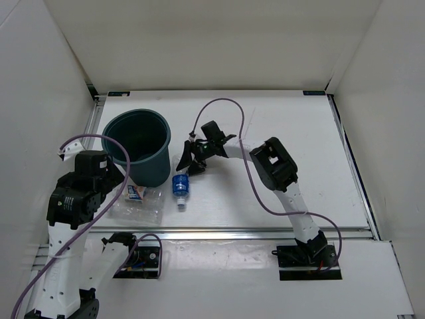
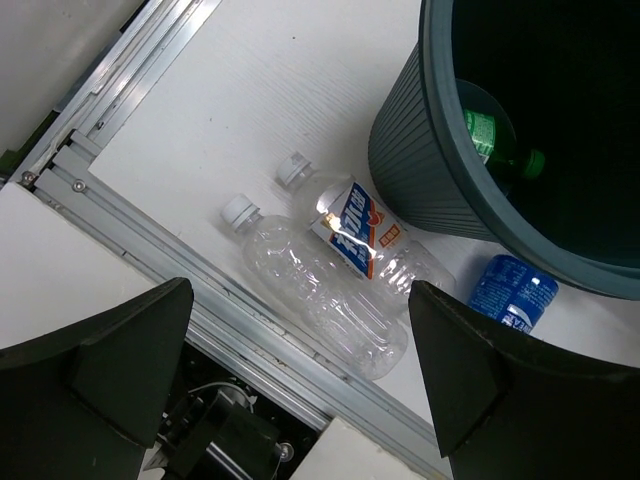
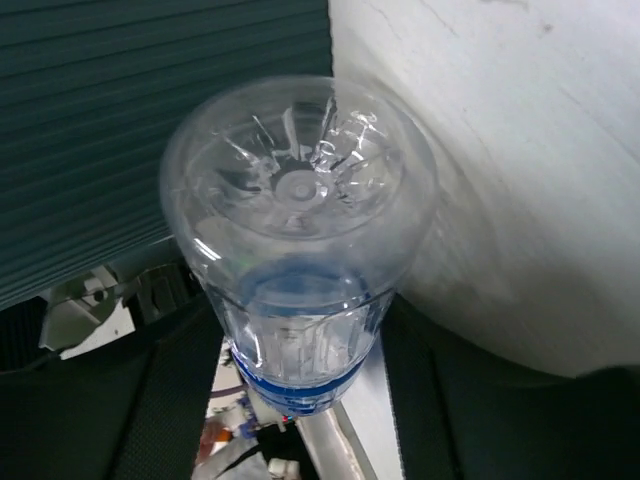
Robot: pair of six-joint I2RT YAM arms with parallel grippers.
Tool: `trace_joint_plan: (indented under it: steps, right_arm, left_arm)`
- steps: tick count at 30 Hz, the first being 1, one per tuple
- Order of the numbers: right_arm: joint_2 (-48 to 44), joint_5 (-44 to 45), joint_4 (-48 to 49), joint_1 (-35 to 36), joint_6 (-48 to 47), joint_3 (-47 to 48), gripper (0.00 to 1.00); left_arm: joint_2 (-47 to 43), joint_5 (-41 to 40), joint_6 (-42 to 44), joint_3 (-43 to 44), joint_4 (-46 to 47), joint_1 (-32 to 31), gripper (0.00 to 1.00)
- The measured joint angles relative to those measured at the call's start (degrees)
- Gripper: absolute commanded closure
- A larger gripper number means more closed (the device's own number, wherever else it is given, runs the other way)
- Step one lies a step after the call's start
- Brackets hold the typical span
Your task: Put the plastic bottles in the bin
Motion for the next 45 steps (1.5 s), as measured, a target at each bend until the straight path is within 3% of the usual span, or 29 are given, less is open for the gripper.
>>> trace_joint_plan:
  steps: [2,6,10,13,17,22,26,28,30,31,33,38,45]
  right_arm:
    - [0.35,-0.31,-0.07,0.15,0.11,0.07,0.50]
    - [-2.12,-0.83,0.70,-0.37,-0.50,-4.35,0.55]
    - [-14.58,2.34,-5.20,-3.26,-3.87,-15.93,0.58]
    - [-24.65,8.17,-13.49,-5.60,-7.61,-14.47,0.61]
    - [-31.12,18.43,-20.15,-5.33,-11.85,5.38,0.62]
    - [-26.45,27.96,-21.33,0.83,-15.98,37.59,0.60]
    - [-24.44,32.52,-15.23,5.18,-17.20,42.58,0.59]
    - [-21.20,34.75,-13.25,6.38,-17.94,44.26,0.55]
    - [-16.65,37.51,-12.07,7.48,-19.91,45.94,0.42]
    - [-14.32,39.32,-11.85,8.24,-21.44,46.12,0.21]
    - [-10.69,43.12,-11.96,10.16,-25.29,44.76,0.01]
    - [-10.32,49.72,-16.52,15.02,-32.39,36.87,0.00]
    - [-31.87,55.58,-20.79,14.27,-37.44,20.44,0.00]
  left_arm:
    - [0.00,0.20,0.24,0.17,0.00,0.00,0.00]
    - [-0.02,0.11,0.00,0.22,-0.02,0.39,0.00]
    - [-0.55,-0.07,-2.23,-0.09,0.00,0.39,0.00]
    - [-1.75,1.05,-5.68,-0.74,0.04,0.39,0.00]
    - [-5.22,3.37,-12.20,-4.11,0.17,0.39,0.00]
    - [-5.70,4.68,-15.80,-6.54,-0.61,0.42,0.00]
    - [-1.77,5.27,-15.30,-4.11,-0.66,0.44,0.00]
    - [0.57,5.60,-14.84,-1.73,-0.35,0.44,0.00]
    - [2.43,5.75,-14.71,0.68,-0.22,0.44,0.00]
    - [3.23,5.77,-14.73,1.66,-0.11,0.44,0.00]
    - [4.50,6.14,-15.19,3.21,0.04,0.44,0.00]
    - [5.07,9.05,-19.69,2.10,0.74,0.44,0.00]
    - [-6.88,15.65,-34.12,-15.82,0.81,0.44,0.00]
